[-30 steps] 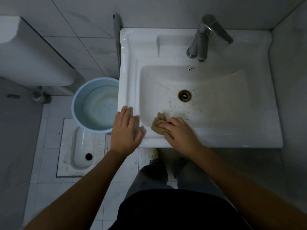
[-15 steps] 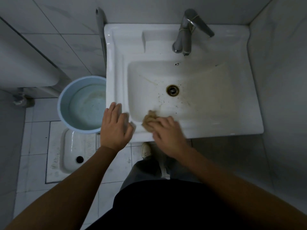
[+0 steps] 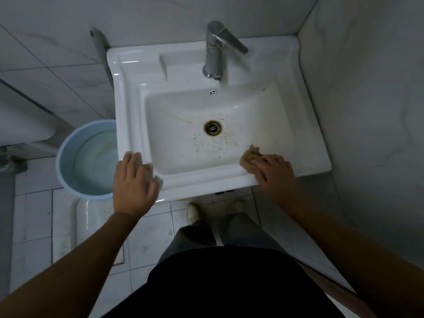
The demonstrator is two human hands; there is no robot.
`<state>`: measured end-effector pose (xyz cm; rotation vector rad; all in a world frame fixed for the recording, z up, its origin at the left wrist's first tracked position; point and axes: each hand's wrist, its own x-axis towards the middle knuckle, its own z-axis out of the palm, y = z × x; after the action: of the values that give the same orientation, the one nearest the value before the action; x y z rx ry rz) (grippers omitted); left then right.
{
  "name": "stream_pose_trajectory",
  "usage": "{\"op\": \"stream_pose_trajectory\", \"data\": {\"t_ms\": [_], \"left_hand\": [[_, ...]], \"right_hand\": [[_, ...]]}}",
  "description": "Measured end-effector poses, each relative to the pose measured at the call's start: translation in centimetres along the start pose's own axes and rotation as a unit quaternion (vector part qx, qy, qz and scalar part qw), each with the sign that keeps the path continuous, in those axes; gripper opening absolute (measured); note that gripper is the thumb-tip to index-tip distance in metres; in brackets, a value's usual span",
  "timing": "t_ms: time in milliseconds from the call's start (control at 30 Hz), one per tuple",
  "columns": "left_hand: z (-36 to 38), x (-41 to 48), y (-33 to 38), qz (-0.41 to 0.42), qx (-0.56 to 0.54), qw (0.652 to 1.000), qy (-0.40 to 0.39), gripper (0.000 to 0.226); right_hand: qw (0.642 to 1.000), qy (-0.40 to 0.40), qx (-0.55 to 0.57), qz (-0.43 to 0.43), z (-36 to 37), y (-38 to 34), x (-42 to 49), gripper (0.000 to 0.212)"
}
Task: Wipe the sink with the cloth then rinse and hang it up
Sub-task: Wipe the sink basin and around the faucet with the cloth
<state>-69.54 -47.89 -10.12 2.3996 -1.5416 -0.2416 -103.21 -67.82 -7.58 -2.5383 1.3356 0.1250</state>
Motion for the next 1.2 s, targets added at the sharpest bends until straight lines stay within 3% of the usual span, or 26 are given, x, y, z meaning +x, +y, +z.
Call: {"op": "stream_pose_trajectory", "data": {"t_ms": [200,300,533,700,800,1200], "left_hand": [[-0.1,0.1,0.4,0.002,0.016,1.0,-0.008,0.052],[-0.2,0.2,0.5,0.004,0.04,0.999,-0.029,0.053],[-0.7,0.3,2.3,-0.038,0.08,0.995,-0.052,0.043],[-0.1,0.2,5.8,-0.113,0.047,0.992,-0.043,0.051],[0.9,0.1,8.4,-0.1,0.027,0.992,-0.067,0.05],[3.7,0.5,11.7,0.015,0.002,0.997,-0.07,0.03]], "right_hand": [[0.997,0.029,-0.022,0.071,-1.6,6.1,-0.2,0.049],[0.996,0.017,-0.024,0.085,-1.5,6.0,0.4,0.039],[0.998,-0.016,-0.009,0.066,-1.7,6.7,1.0,0.037],[0.998,-0.039,0.0,0.052,-2.1,7.0,1.4,0.039],[0.998,-0.042,0.002,0.056,-2.2,6.1,1.6,0.039],[0.988,-0.082,0.037,-0.125,-1.0,-0.5,1.6,0.044]]}}
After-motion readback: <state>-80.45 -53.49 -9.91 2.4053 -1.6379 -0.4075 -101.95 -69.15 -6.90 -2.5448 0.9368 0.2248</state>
